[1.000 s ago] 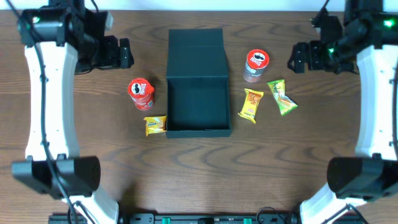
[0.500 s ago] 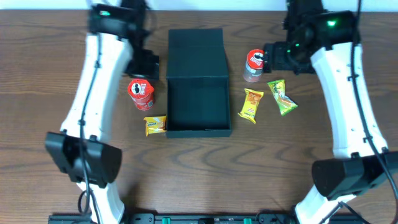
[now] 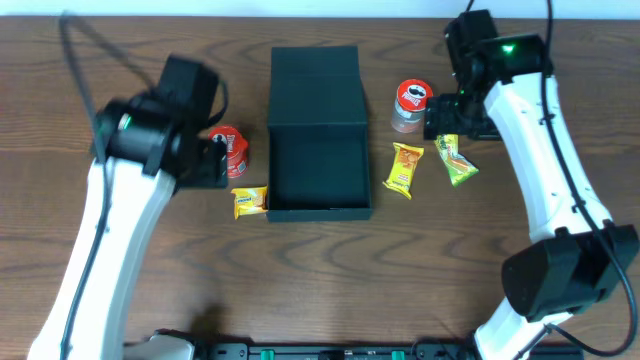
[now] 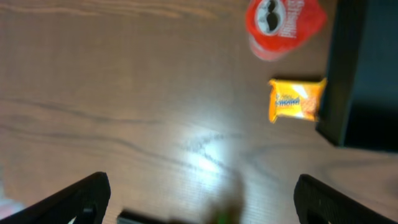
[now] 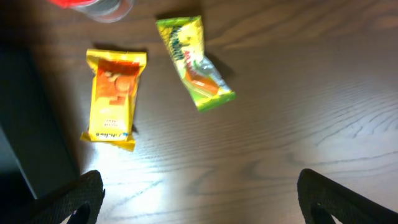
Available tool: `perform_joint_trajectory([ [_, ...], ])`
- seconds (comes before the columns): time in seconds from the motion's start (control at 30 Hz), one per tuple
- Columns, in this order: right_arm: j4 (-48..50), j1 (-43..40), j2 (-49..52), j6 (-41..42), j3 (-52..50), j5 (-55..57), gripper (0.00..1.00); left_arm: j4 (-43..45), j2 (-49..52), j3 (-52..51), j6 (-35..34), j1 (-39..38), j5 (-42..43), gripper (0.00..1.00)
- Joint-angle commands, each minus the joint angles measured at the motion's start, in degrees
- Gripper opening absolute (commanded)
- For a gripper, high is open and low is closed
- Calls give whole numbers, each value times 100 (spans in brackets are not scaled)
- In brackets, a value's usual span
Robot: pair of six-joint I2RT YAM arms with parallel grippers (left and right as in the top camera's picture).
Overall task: Pack container
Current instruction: 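Raise both arms and move the left gripper toward the left red Pringles can, then lower the left gripper over the left Pringles can and grasp it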
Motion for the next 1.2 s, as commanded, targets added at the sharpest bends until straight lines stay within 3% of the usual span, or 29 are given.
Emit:
perform_joint_trajectory([
  [0.0,-59,356,-273,83,-22,68,99,431,-380,-750,-116,72,81,95],
  [0.23,-623,1294,-1040,479,-37,946,99,1569,-170,-1718,-258,70,173,95],
  [0.37,-278,1399,-1204,616,-42,789,99,2389,94,-1816,-769,136,120,95],
  [0.53,448,1394,-970,269,-129,98,98,3228,476,-1816,-647,133,138,96],
  [0.97,756,1451,-686,186,-129,-7,99,3869,1440,-1818,90,144,1075,96],
  [1.17,756,1449,-686,186,-129,-7,99,4113,1600,-1818,260,238,1067,95],
])
